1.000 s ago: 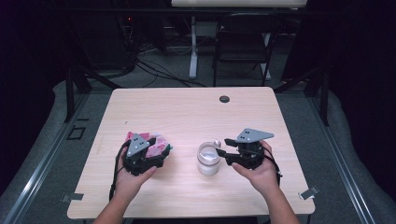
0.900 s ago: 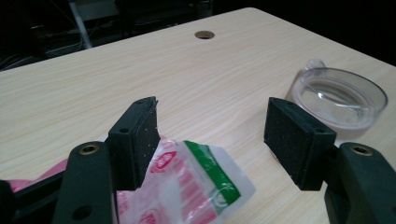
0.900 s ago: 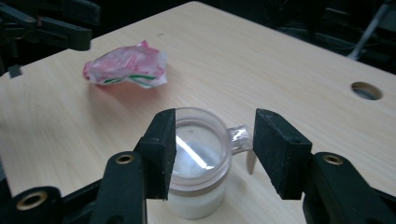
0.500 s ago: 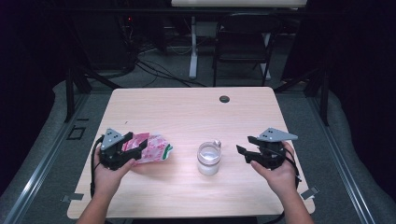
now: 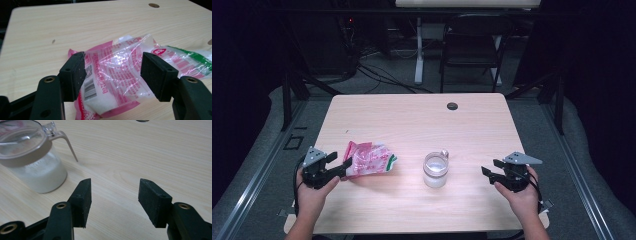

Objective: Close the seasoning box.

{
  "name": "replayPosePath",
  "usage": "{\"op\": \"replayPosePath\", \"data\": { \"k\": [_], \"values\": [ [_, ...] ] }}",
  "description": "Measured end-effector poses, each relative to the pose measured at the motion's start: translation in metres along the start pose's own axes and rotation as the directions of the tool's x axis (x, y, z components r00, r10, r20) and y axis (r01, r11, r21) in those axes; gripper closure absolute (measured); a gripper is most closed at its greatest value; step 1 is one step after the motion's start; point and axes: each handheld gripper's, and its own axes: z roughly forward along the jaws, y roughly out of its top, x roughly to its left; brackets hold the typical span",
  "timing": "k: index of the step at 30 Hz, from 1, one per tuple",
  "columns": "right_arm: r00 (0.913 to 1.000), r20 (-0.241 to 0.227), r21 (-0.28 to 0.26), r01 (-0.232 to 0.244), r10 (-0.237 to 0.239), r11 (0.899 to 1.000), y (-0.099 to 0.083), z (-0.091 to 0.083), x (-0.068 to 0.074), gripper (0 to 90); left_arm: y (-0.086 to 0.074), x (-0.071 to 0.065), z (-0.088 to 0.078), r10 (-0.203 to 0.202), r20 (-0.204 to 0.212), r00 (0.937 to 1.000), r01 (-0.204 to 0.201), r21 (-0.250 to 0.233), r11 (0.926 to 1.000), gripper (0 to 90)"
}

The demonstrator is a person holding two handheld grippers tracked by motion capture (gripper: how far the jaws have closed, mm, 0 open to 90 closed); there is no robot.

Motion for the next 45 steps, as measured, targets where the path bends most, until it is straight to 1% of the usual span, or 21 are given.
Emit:
{"op": "replayPosePath", "data": {
  "k": [1, 2, 3, 4, 7, 8, 9, 10, 13, 14, 17, 18, 21, 24, 27, 33, 34, 39, 41, 42, 45],
  "values": [
    [1.0000, 0.000, 0.000, 0.000, 0.000, 1.000, 0.000, 0.000, 0.000, 44.1, 0.000, 0.000, 0.000, 0.000, 0.000, 1.0000, 0.000, 0.000, 1.0000, 36.8],
    [1.0000, 0.001, -0.004, -0.005, 0.005, 1.000, -0.003, 0.002, -0.001, 44.3, -0.004, 0.002, 0.002, -0.004, -0.001, 1.0000, 0.004, 0.003, 1.0000, 36.8],
    [0.9998, 0.001, -0.005, -0.020, 0.020, 1.000, -0.009, 0.005, -0.003, 44.7, -0.007, 0.003, 0.004, -0.005, 0.000, 1.0000, 0.005, 0.010, 0.9999, 36.9],
    [0.9998, -0.003, -0.005, -0.019, 0.019, 1.000, -0.011, 0.007, -0.004, 45.3, -0.013, 0.007, 0.008, 0.001, -0.015, 0.9999, -0.001, 0.033, 0.9995, 37.0],
    [0.9996, -0.006, -0.001, -0.028, 0.027, 1.000, -0.015, 0.012, -0.005, 45.4, -0.016, 0.009, 0.011, -0.008, -0.019, 0.9998, 0.008, 0.046, 0.9989, 37.2],
    [0.9994, -0.011, 0.010, -0.032, 0.032, 0.999, -0.017, 0.017, -0.005, 45.7, -0.018, 0.010, 0.013, -0.007, -0.024, 0.9997, 0.009, 0.054, 0.9985, 37.2],
    [0.9994, -0.011, 0.010, -0.032, 0.032, 0.999, -0.017, 0.017, -0.005, 45.7, -0.018, 0.010, 0.014, 0.001, -0.029, 0.9996, 0.001, 0.060, 0.9982, 37.2],
    [0.9995, -0.013, 0.032, -0.030, 0.031, 0.999, -0.019, 0.021, -0.005, 45.2, -0.020, 0.012, 0.016, 0.009, -0.042, 0.9991, -0.006, 0.069, 0.9976, 37.2],
    [0.9992, -0.017, 0.034, -0.035, 0.036, 0.999, -0.020, 0.024, -0.004, 44.2, -0.021, 0.013, 0.018, 0.004, -0.049, 0.9988, 0.000, 0.074, 0.9972, 37.2],
    [0.9989, -0.026, 0.046, -0.037, 0.038, 0.998, -0.020, 0.026, -0.005, 44.0, -0.023, 0.014, 0.019, 0.002, -0.053, 0.9986, 0.003, 0.085, 0.9964, 37.2],
    [0.9988, -0.026, 0.063, -0.041, 0.042, 0.997, -0.021, 0.026, -0.006, 44.0, -0.024, 0.015, 0.020, 0.003, -0.061, 0.9981, 0.003, 0.088, 0.9961, 37.2],
    [0.9974, -0.037, 0.065, -0.060, 0.062, 0.996, -0.022, 0.027, -0.007, 43.9, -0.024, 0.015, 0.019, -0.001, -0.064, 0.9979, 0.007, 0.093, 0.9956, 37.2],
    [0.9972, -0.023, 0.079, -0.069, 0.071, 0.994, -0.023, 0.029, -0.010, 43.0, -0.025, 0.016, 0.021, 0.001, -0.070, 0.9975, 0.006, 0.095, 0.9955, 37.2],
    [0.9958, -0.028, 0.078, -0.084, 0.087, 0.993, -0.023, 0.029, -0.012, 43.0, -0.026, 0.018, 0.022, 0.008, -0.077, 0.9970, 0.000, 0.110, 0.9940, 37.1],
    [0.9939, -0.033, 0.088, -0.102, 0.106, 0.991, -0.025, 0.030, -0.014, 43.0, -0.026, 0.019, 0.023, 0.003, -0.079, 0.9969, 0.007, 0.117, 0.9931, 37.2],
    [0.9906, -0.031, 0.074, -0.131, 0.133, 0.989, -0.025, 0.029, -0.018, 43.0, -0.027, 0.019, 0.024, 0.001, -0.074, 0.9973, 0.008, 0.122, 0.9926, 37.2],
    [0.9888, -0.040, 0.074, -0.141, 0.144, 0.987, -0.025, 0.029, -0.019, 43.0, -0.027, 0.019, 0.024, 0.005, -0.077, 0.9970, 0.005, 0.122, 0.9925, 37.2],
    [0.9873, -0.042, 0.084, -0.149, 0.153, 0.985, -0.026, 0.030, -0.020, 43.2, -0.027, 0.019, 0.024, 0.007, -0.077, 0.9970, 0.003, 0.125, 0.9922, 37.1],
    [0.9869, -0.044, 0.085, -0.151, 0.155, 0.985, -0.026, 0.030, -0.021, 43.8, -0.027, 0.020, 0.024, 0.006, -0.075, 0.9972, 0.004, 0.136, 0.9907, 37.1],
    [0.9859, -0.049, 0.083, -0.156, 0.160, 0.984, -0.026, 0.030, -0.021, 45.6, -0.027, 0.020, 0.025, 0.003, -0.078, 0.9970, 0.007, 0.133, 0.9911, 37.1],
    [0.9852, -0.047, 0.072, -0.161, 0.165, 0.984, -0.026, 0.029, -0.021, 46.0, -0.027, 0.021, 0.024, 0.001, -0.078, 0.9970, 0.010, 0.133, 0.9910, 37.1]
  ]
}}
